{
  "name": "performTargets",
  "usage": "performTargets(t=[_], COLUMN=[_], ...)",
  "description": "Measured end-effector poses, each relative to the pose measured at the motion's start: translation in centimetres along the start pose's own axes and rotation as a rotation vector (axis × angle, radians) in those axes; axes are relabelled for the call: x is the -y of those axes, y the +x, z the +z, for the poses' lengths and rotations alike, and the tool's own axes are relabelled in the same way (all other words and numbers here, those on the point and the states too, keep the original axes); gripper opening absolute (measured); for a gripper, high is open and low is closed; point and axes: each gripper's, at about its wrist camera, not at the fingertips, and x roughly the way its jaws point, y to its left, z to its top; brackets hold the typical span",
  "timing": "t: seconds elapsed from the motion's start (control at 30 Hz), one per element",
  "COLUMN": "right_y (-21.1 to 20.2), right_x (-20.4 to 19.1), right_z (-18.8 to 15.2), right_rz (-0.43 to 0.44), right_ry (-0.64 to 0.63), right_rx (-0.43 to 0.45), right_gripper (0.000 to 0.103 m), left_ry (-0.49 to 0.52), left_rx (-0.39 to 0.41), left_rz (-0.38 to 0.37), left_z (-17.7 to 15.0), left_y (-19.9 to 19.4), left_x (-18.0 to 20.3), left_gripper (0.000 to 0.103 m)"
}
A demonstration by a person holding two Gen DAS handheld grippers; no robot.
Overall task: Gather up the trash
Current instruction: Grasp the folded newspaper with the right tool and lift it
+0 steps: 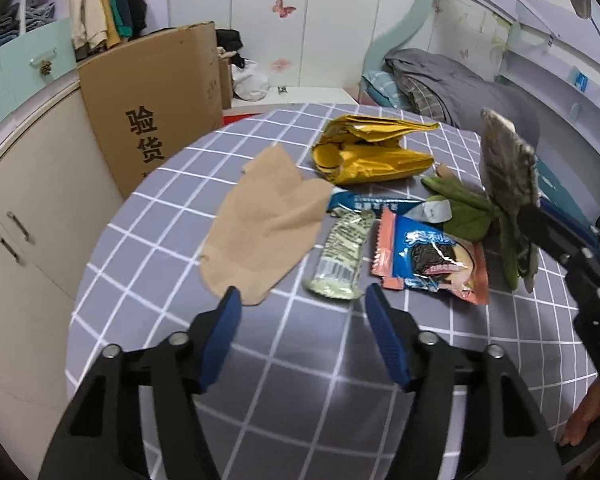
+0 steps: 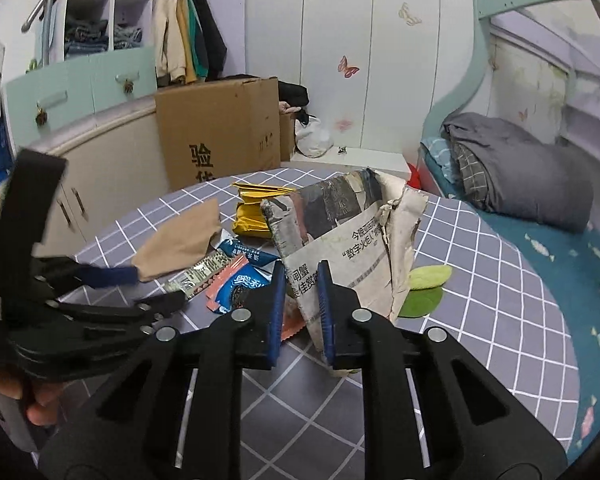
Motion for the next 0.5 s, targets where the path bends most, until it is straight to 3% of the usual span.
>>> performTargets(t=[0.17, 0.33, 0.4, 0.5], right_y=[-0.3, -0.4, -0.4, -0.6], right_x=[0.1, 0.3, 0.3, 0.5], right_z=[0.1, -0.1, -0.1, -0.2], right_rz=[0.017, 0.026, 0.024, 0.025], right_ry=[0.018, 0.030, 0.031, 0.038], right_rx=[0.004, 0.006, 0.009, 0.019], right_gripper=[0.016, 0.016, 0.016, 0.016], left_ry=[0.051, 0.099, 0.121, 0.134], left_rx=[-0.002, -0.018, -0.017, -0.013], left_rz=[-0.015, 0.017, 0.016, 0.020], left_z=[0.8, 1.4, 1.4, 1.0], left_y=[0.8, 1.6, 1.5, 0.9], left_x=[1.0, 2.0, 2.4, 2.7], left_gripper=[0.047, 0.045, 0.033, 0.027])
